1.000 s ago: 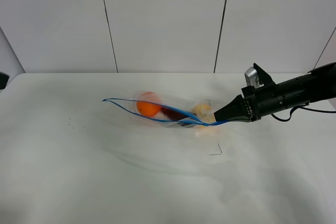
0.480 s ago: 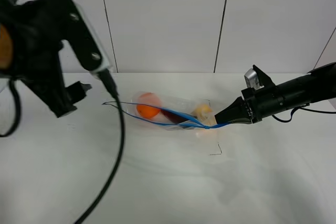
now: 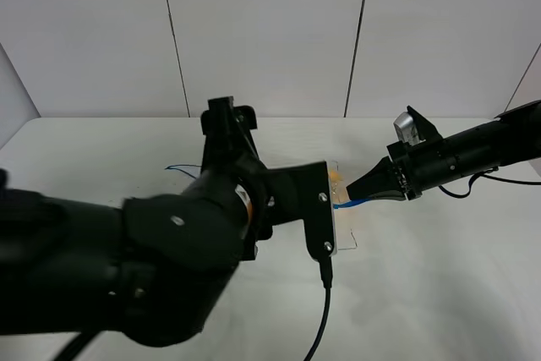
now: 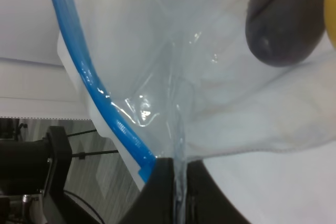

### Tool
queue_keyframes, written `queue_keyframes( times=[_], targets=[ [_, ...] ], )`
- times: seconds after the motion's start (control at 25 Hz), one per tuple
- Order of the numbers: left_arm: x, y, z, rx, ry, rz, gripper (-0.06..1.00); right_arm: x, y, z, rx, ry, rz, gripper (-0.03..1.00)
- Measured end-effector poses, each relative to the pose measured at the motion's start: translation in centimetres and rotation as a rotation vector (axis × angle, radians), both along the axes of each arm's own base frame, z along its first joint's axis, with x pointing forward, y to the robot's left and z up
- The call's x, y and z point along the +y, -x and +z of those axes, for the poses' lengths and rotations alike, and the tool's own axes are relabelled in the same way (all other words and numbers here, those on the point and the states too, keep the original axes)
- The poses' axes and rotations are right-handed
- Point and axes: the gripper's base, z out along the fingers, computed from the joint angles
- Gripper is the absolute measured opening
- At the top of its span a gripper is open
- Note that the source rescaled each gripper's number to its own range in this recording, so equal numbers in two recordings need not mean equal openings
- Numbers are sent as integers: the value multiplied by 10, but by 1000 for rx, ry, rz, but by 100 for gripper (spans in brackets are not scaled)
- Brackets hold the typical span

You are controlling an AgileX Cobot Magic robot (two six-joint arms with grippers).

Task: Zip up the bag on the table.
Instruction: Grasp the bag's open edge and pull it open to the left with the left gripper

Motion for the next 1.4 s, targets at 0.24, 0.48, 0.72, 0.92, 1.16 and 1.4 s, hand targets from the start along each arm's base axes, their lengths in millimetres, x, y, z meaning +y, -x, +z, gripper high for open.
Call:
queue_keyframes(
  times=[0.24,0.48,0.72,0.92,1.16,1.4],
  targets=[
    [-24,8,-27,61,46,-118,94,0,0,0,-1,3,-3,0],
    [-33,10,-28,57,138,-167,94,0,-1,-1,-2,7,-6,0],
    [-45,7,-58,95,108,-157,94,0,-1,-1,2,7,-10,0],
    [-59,2,-76,99,71,-155,93,0,-1,-1,10,6,-15,0],
    [-80,-5,-83,86,79,-164,91,0,-1,0,17,5,-17,0],
    [-81,-19,-91,84,53,-147,83,0,0,0,18,3,-13,0]
  ],
)
